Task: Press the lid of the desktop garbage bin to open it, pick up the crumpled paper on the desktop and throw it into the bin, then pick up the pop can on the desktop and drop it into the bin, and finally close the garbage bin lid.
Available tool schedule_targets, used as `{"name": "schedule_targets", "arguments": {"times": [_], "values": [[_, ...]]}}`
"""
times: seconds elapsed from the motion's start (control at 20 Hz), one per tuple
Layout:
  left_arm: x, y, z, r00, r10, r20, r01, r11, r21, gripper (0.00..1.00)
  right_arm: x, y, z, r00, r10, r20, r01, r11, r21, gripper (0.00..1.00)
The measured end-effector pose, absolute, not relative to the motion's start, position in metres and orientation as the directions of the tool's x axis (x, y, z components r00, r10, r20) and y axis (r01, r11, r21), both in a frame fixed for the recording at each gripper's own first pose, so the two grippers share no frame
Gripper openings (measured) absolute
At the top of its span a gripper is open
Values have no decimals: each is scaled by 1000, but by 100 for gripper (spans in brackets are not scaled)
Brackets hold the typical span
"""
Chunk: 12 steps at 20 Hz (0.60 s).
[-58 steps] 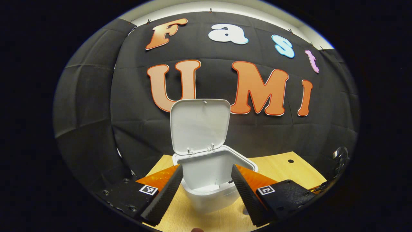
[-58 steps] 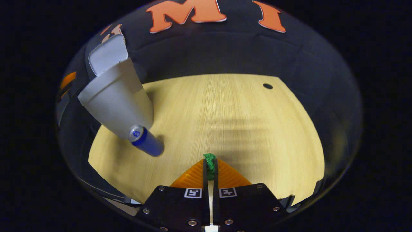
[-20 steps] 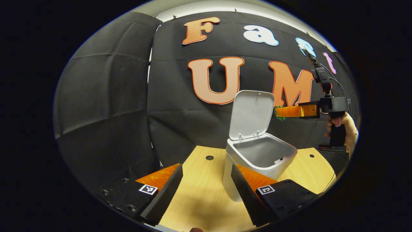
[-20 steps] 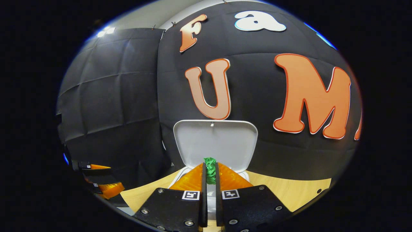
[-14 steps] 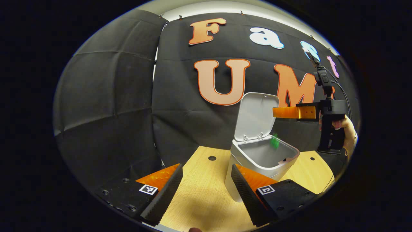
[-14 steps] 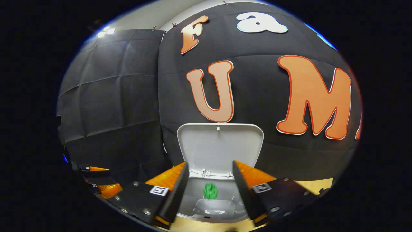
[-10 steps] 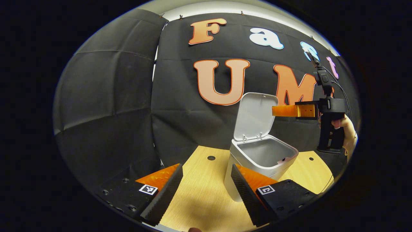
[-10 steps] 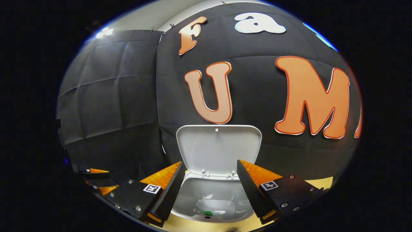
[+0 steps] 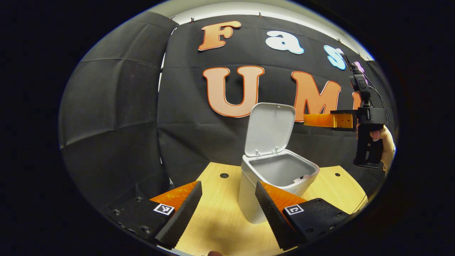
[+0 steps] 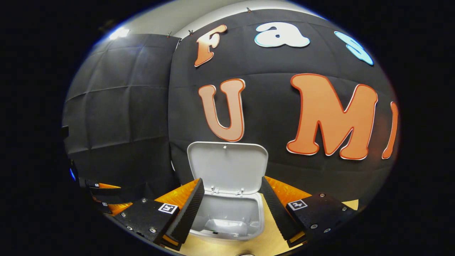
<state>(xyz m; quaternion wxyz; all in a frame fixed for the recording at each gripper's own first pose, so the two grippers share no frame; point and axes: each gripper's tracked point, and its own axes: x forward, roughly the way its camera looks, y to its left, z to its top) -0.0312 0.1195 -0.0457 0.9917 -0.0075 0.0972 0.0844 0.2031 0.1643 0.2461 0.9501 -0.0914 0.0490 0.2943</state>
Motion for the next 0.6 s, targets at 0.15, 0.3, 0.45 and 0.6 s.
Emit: {"name": "schedule_targets", "arguments": {"times": [0.15,0.3,0.45,0.6], "values": [[-23,99,-43,973,131,-188,-130,991,15,96,201,134,250,846,516,-136,-532,834,-144,96],[-14,76,-45,978,90,-188,-88,996,20,96,198,101,255,870,478,-122,-492,860,-137,96],[-3,51,-46,981,49,-188,-45,999,25,96,197,65,258,896,429,-112,-441,888,-130,96],[6,24,-50,981,3,-196,4,999,34,96,192,30,258,918,381,-112,-393,911,-123,96]]}}
